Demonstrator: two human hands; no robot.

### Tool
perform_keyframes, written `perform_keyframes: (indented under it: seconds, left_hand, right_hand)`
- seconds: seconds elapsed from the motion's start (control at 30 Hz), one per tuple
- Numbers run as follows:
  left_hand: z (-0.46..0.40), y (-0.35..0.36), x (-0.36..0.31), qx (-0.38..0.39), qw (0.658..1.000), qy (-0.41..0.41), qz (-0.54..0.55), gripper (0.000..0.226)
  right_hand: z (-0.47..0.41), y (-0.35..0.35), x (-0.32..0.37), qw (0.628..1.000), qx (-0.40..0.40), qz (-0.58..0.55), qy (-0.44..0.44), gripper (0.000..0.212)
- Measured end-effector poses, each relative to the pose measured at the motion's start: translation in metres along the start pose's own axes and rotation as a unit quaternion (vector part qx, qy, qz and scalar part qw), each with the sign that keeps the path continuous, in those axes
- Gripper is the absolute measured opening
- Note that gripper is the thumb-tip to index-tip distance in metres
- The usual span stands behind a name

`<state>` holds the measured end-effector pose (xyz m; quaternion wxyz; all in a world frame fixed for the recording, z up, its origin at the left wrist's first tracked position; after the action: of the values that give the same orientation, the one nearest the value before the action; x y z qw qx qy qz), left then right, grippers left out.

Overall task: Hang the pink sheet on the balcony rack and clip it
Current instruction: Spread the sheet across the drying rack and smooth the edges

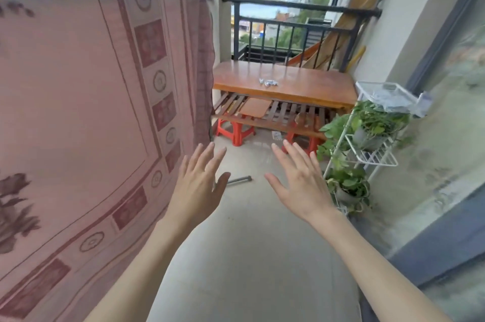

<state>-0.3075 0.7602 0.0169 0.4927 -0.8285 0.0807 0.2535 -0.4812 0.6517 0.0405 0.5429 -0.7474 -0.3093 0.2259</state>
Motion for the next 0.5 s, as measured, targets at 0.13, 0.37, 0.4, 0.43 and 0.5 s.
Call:
perform_keyframes:
  seconds: [0.13, 0.37, 0.4, 0.43, 0.5]
  left_hand:
    - [-0.072, 0.052, 0.000, 0.009, 1.000, 0.001, 0.012, 0.065]
    - [-0.193, 0.132, -0.010, 0.021, 1.000, -0.010, 0.013, 0.058]
    - [-0.207, 0.139, -0.016, 0.020, 1.000, -0.002, 0.016, 0.062]
    - [-0.219, 0.145, -0.021, 0.018, 1.000, 0.009, 0.017, 0.065]
    - [-0.247, 0.158, -0.022, 0.012, 1.000, 0.022, 0.018, 0.065]
  right_hand:
    - [-0.050, 0.031, -0.057, 1.000, 0.010, -0.010, 0.024, 0.062]
    - [-0.148, 0.079, -0.154, 0.999, 0.024, -0.021, 0.027, 0.062]
    - [-0.160, 0.081, -0.167, 0.999, 0.022, -0.023, 0.026, 0.062]
    - [-0.171, 0.082, -0.178, 0.999, 0.021, -0.024, 0.028, 0.062]
    - [-0.199, 0.088, -0.198, 0.999, 0.023, -0.031, 0.033, 0.062]
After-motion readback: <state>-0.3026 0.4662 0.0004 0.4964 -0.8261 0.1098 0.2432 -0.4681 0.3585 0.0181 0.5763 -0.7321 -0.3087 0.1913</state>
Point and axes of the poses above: each hand's wrist, its own z-axis away from the middle knuckle, its own y-axis out of the palm, x = y × z, the point moved 2 cm from there along -z, towards the middle knuckle, and after that the axes turned 14 degrees about z, right-handed, at the moved point
